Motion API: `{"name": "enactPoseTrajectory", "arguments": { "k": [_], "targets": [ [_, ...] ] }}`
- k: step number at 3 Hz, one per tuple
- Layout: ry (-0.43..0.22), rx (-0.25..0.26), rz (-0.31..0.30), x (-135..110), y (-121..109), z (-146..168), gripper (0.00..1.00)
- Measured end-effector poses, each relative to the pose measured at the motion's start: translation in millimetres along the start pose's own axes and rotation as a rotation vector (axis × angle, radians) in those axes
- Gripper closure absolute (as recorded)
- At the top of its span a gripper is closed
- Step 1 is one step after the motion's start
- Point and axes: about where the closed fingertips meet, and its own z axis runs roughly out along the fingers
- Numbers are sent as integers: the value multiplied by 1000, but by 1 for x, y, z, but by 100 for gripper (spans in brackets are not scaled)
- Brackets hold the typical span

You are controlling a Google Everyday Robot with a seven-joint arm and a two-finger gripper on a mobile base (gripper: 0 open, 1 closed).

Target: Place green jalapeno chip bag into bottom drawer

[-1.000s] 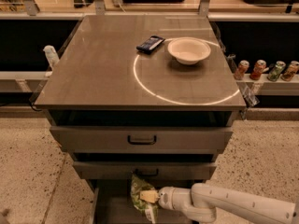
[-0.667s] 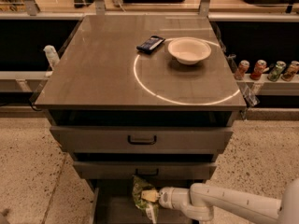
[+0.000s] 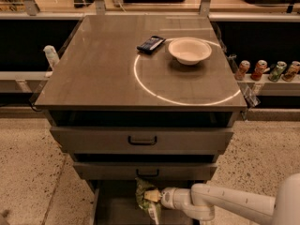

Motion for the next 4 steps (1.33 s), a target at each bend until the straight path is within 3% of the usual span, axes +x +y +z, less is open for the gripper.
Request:
{"name": "enactPoseTrajectory", "arguments": {
  "k": [1, 3, 4],
  "targets": [
    [44, 11, 28, 3, -10, 22, 100],
    [140, 63, 144, 14, -62, 70, 100],
    [173, 63, 195, 18, -84, 82, 81]
  ]
}}
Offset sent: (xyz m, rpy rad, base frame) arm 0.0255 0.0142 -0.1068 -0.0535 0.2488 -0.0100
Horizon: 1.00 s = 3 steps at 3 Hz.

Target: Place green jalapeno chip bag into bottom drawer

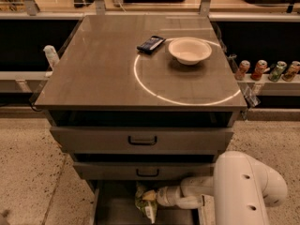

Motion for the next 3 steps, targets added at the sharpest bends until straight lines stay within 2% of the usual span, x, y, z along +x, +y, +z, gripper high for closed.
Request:
{"name": "enactPoseTrajectory", "arguments": {
  "k": [3],
  "targets": [
    [1, -1, 0, -1, -1, 0, 11]
  ]
}}
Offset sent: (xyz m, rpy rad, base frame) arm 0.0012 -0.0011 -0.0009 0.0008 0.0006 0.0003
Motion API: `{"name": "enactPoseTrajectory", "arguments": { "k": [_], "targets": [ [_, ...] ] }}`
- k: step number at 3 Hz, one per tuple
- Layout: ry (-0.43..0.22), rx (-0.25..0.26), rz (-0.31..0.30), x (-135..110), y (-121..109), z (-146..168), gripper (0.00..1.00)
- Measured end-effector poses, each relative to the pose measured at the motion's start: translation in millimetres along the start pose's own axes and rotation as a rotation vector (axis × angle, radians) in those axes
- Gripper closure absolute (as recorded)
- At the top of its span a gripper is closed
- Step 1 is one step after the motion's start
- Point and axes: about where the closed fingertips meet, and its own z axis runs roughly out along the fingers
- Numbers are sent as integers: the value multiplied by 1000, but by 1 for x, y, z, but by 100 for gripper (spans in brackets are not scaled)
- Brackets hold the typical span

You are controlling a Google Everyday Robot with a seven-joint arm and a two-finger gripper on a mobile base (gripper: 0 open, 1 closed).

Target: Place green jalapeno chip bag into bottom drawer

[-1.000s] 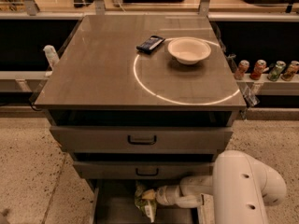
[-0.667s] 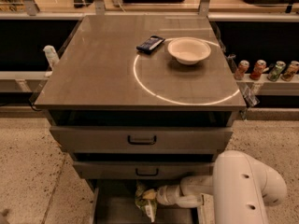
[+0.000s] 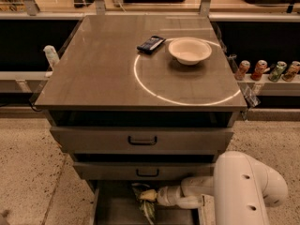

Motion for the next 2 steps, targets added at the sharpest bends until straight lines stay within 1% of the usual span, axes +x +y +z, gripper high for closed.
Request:
{"name": "enactPoseTrajectory", "arguments": {
  "k": [1, 2],
  "targets": [
    [0, 0, 0, 0, 0, 0, 0],
    [0, 0, 0, 0, 0, 0, 0]
  ]
}}
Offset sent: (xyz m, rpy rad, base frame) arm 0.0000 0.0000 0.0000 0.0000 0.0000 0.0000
